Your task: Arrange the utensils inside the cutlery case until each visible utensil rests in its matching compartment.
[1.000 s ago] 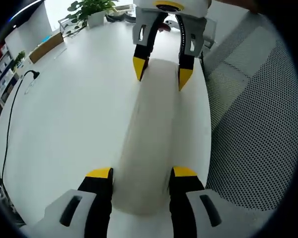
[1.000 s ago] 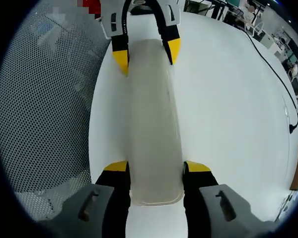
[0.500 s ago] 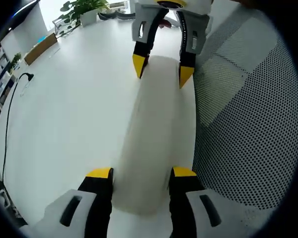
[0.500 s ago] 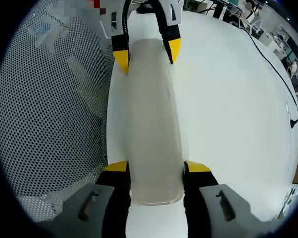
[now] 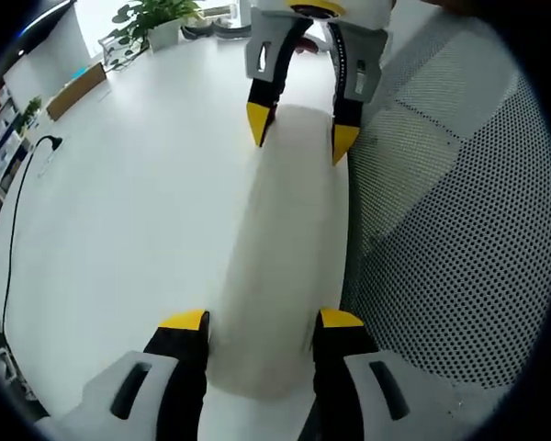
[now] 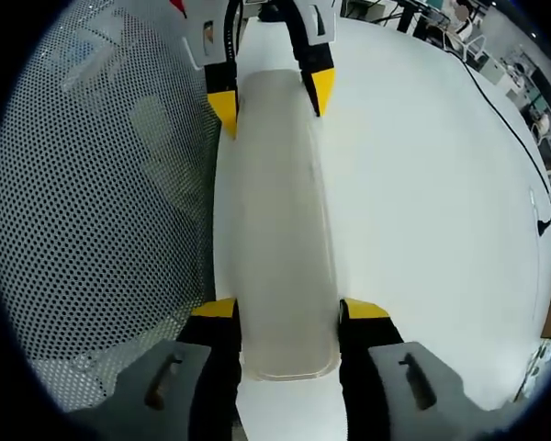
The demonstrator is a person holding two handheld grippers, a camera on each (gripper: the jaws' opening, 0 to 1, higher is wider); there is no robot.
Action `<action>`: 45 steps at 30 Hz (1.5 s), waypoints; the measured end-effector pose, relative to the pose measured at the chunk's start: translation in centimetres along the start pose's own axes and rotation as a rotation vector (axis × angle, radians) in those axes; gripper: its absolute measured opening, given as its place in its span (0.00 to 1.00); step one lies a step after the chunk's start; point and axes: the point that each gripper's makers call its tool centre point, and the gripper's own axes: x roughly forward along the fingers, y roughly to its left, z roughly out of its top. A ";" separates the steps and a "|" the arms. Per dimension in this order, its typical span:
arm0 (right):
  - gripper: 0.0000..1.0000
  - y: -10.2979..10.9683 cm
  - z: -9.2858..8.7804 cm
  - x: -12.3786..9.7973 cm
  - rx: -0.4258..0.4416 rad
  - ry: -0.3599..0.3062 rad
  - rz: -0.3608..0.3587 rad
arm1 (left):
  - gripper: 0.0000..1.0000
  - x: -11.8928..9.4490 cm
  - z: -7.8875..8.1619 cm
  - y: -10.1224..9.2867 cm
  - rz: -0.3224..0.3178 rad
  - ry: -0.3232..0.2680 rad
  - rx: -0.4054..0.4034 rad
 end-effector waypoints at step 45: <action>0.99 -8.5 -8.0 -21.3 1.165 -1.066 -0.627 | 1.00 -28.3 -6.8 8.7 0.823 -1.122 -1.102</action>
